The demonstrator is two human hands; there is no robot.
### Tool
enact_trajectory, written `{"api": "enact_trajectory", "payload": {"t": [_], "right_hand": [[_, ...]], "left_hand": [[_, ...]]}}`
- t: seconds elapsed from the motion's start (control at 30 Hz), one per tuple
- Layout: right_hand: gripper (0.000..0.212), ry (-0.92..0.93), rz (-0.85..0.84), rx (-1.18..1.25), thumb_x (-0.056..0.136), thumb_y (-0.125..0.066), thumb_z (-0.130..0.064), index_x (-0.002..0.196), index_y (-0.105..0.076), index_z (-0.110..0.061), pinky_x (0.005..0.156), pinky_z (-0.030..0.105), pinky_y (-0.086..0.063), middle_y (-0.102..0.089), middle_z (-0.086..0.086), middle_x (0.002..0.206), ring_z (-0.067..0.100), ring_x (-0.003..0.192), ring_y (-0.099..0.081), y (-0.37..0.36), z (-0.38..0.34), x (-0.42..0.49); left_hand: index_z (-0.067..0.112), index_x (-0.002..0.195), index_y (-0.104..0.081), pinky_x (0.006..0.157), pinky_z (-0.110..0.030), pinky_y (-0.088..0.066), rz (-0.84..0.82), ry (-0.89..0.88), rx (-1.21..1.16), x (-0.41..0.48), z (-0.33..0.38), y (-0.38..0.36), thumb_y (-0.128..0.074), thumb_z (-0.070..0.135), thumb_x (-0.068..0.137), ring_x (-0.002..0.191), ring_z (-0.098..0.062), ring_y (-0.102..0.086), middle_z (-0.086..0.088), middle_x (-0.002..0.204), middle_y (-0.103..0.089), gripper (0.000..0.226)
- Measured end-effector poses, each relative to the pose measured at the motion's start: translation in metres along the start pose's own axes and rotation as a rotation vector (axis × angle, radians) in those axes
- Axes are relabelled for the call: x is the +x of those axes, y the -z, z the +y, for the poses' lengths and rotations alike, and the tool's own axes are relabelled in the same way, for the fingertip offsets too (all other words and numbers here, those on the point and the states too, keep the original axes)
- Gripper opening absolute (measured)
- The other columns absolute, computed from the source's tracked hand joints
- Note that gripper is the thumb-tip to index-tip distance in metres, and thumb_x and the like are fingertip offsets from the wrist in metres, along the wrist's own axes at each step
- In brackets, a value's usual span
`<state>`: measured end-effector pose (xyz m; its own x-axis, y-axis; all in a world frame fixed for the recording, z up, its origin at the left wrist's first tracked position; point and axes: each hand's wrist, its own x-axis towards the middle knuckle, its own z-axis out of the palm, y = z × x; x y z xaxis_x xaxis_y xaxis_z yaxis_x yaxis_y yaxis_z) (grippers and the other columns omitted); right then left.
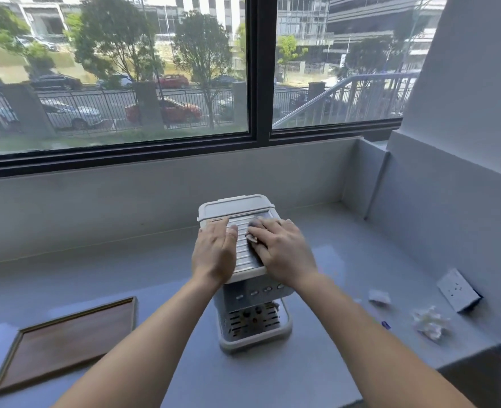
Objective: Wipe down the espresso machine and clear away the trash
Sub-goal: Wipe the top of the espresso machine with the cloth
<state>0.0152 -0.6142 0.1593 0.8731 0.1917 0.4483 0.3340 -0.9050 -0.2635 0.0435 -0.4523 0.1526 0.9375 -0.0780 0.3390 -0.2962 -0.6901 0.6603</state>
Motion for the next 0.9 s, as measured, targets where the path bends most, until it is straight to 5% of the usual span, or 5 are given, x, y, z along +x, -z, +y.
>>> {"api": "enact_trajectory", "payload": {"t": [0.17,0.37,0.53,0.67,0.9], "right_hand": [[0.036,0.154,0.114,0.060,0.098,-0.048,-0.032,0.131,-0.060,-0.026,0.106,0.036,-0.039,-0.058,-0.008,0.137,0.019,0.124,-0.053,-0.001,-0.019,-0.039],[0.029,-0.220,0.121,0.341,0.098,-0.054,-0.030,0.125,-0.065,-0.022,0.107,0.037,-0.038,-0.057,-0.006,0.136,0.020,0.126,-0.049,-0.003,0.025,-0.006],[0.030,-0.490,0.147,1.018,0.099,-0.052,-0.020,0.127,-0.063,-0.021,0.108,0.046,-0.042,-0.062,-0.001,0.131,0.019,0.123,-0.056,-0.010,0.041,0.011],[0.029,-0.486,0.322,1.170,0.101,-0.048,-0.023,0.126,-0.060,-0.033,0.108,0.044,-0.043,-0.059,-0.011,0.134,0.009,0.125,-0.054,-0.017,0.034,-0.033],[0.033,-0.557,0.558,1.280,0.101,-0.045,-0.035,0.132,-0.056,-0.033,0.065,0.020,-0.053,-0.061,-0.011,0.133,-0.002,0.085,-0.063,-0.043,0.018,-0.064]], "left_hand": [[0.020,0.096,-0.060,0.102,-0.040,-0.031,-0.031,-0.026,0.034,-0.001,-0.002,0.001,-0.022,0.040,0.094,0.115,-0.024,-0.047,-0.006,0.114,-0.061,0.043],[0.019,0.115,-0.055,0.108,-0.040,-0.029,-0.090,-0.075,0.347,0.004,-0.004,-0.004,-0.038,0.034,0.095,0.122,-0.024,-0.041,-0.004,0.124,-0.052,0.030],[0.021,0.126,-0.049,0.112,-0.040,-0.027,-0.117,-0.064,0.399,0.005,-0.005,-0.004,-0.037,0.036,0.095,0.127,-0.023,-0.038,-0.003,0.132,-0.047,0.036],[0.021,0.128,-0.050,0.110,-0.037,-0.027,-0.090,-0.031,0.381,0.004,-0.003,-0.006,-0.041,0.034,0.095,0.129,-0.022,-0.037,-0.003,0.137,-0.045,0.037],[0.022,0.126,-0.050,0.112,-0.037,-0.027,-0.091,0.000,0.383,0.001,0.001,-0.004,-0.043,0.032,0.095,0.128,-0.021,-0.038,-0.001,0.138,-0.046,0.034]]}}
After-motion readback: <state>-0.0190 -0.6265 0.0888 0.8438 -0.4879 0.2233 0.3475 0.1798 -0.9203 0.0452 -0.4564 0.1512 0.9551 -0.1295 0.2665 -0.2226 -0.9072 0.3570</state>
